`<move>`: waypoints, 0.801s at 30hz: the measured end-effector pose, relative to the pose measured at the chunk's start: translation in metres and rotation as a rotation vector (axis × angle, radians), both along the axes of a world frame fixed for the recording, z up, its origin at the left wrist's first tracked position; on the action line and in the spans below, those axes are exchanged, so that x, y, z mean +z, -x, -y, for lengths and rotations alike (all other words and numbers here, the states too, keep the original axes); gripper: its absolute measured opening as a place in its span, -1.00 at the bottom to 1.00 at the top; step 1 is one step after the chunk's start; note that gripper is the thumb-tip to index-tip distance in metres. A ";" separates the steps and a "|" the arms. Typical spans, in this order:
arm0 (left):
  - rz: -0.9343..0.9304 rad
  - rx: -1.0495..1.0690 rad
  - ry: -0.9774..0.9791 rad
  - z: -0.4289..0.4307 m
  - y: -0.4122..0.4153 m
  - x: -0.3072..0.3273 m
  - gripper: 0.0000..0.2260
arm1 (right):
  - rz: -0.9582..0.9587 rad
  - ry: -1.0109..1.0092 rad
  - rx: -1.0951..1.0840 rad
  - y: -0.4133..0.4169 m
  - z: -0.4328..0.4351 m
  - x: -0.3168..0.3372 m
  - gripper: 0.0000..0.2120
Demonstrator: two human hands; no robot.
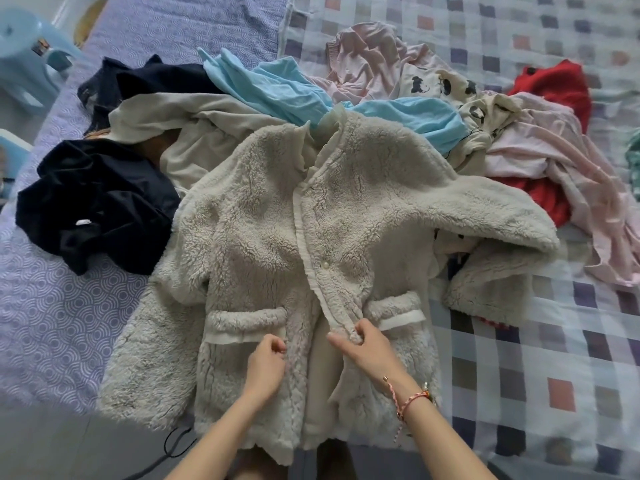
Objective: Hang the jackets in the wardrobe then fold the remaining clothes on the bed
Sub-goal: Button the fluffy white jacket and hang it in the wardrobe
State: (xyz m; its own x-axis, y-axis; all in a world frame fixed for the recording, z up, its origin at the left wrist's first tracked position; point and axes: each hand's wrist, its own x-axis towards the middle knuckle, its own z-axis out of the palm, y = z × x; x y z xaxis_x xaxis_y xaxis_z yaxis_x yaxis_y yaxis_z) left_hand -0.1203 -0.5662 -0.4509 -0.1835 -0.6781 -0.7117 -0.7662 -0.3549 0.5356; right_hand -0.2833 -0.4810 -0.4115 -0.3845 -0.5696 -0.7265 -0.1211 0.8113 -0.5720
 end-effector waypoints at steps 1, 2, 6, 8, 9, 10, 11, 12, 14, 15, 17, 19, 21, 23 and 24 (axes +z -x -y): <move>0.024 -0.086 0.103 -0.009 0.001 0.001 -0.81 | -0.034 -0.047 0.057 -0.003 0.001 0.000 -0.50; 0.018 -0.140 0.192 -0.018 0.005 0.004 -0.87 | -0.103 -0.111 0.138 -0.007 0.001 -0.001 -0.39; 0.319 -0.327 0.325 -0.040 0.025 -0.004 -0.71 | -0.317 -0.161 0.242 -0.020 0.003 -0.002 -0.72; 0.415 -0.334 0.270 -0.031 0.028 -0.009 -0.70 | -0.247 -0.117 0.187 -0.021 -0.001 -0.006 -0.70; 0.415 -0.328 0.238 -0.026 0.027 -0.009 -0.71 | -0.204 -0.098 0.164 -0.022 -0.006 -0.008 -0.63; 0.389 -0.305 0.211 -0.017 0.026 -0.011 -0.73 | -0.183 -0.070 0.141 -0.022 -0.008 -0.011 -0.57; 0.358 -0.253 0.173 -0.011 0.022 -0.009 -0.76 | -0.175 -0.053 0.131 -0.024 -0.013 -0.012 -0.53; 0.325 -0.181 0.151 -0.002 0.018 -0.004 -0.77 | -0.176 -0.040 0.129 -0.025 -0.016 -0.010 -0.51; 0.210 -0.058 0.141 0.011 0.008 0.006 -0.79 | -0.171 -0.039 0.147 -0.028 -0.019 -0.013 -0.49; 0.103 -0.014 0.136 0.015 0.005 0.014 -0.77 | -0.167 -0.044 0.149 -0.028 -0.019 -0.014 -0.49; -0.093 0.074 0.084 0.019 0.006 0.024 -0.68 | -0.153 -0.045 0.125 -0.029 -0.018 -0.016 -0.50; -0.169 0.090 -0.024 0.018 0.004 0.018 -0.77 | -0.132 -0.028 0.073 -0.031 -0.017 -0.018 -0.50; -0.132 0.053 -0.161 0.012 0.005 0.004 -0.90 | -0.103 0.008 0.000 -0.031 -0.017 -0.018 -0.50; -0.015 -0.073 -0.226 -0.002 0.004 -0.008 -0.94 | -0.090 0.048 -0.059 -0.032 -0.021 -0.018 -0.47; 0.022 -0.121 -0.185 -0.011 0.003 -0.012 -0.91 | -0.097 0.069 -0.085 -0.033 -0.024 -0.018 -0.44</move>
State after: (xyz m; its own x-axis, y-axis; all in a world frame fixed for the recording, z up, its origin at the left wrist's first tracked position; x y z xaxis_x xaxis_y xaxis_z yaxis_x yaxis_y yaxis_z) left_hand -0.1233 -0.5548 -0.4627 -0.2385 -0.5094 -0.8268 -0.8202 -0.3502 0.4524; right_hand -0.2507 -0.4574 -0.4298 -0.4997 -0.5793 -0.6440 -0.1110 0.7802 -0.6156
